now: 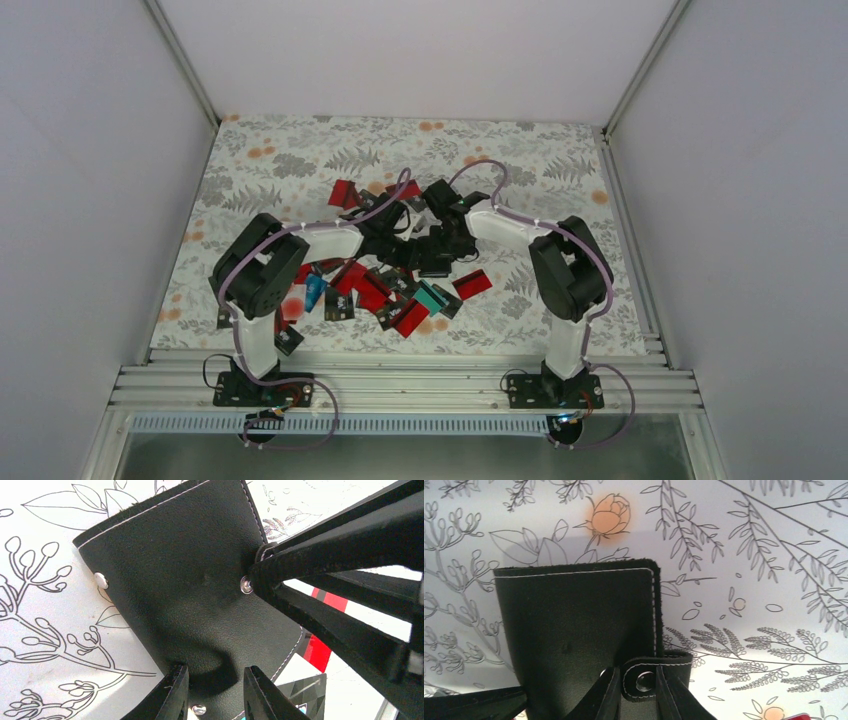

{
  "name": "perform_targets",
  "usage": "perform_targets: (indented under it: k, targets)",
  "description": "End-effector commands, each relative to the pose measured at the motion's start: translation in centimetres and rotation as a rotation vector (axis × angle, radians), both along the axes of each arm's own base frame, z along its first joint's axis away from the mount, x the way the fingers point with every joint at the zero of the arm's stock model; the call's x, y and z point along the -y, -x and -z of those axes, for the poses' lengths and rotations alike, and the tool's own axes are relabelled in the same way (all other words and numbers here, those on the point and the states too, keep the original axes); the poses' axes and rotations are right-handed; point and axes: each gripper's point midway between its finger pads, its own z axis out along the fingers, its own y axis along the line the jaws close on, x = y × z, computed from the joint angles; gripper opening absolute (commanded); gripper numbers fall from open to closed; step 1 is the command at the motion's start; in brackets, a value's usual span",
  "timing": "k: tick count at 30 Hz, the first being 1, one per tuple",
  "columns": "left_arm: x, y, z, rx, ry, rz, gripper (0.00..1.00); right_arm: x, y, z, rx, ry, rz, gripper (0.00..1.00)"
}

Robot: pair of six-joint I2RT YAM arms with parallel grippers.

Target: Put the credit cards into the card holder

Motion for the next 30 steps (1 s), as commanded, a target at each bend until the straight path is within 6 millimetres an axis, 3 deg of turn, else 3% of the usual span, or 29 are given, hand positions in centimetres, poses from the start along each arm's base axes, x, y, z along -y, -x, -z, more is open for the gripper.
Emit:
perform_targets:
  k: [1, 15, 21, 30]
  targets:
    - [0.4, -0.1, 1.0, 0.003, -0.020, 0.005, 0.30, 1.1, 0.3, 1.2, -0.009, 0.081, 0.005, 0.19]
    - [0.1, 0.0, 1.3, 0.000, -0.044, -0.001, 0.29, 2.3, -0.7, -1.5, 0.073, 0.136, 0.013, 0.05]
    - [0.6, -0.1, 1.2, 0.000, -0.043, 0.003, 0.28, 1.8, -0.6, -1.8, 0.080, 0.098, 0.003, 0.04]
    - [0.6, -0.6, 1.7, -0.009, -0.070, -0.012, 0.27, 0.6, -1.1, -3.6, 0.112, 0.027, -0.011, 0.04]
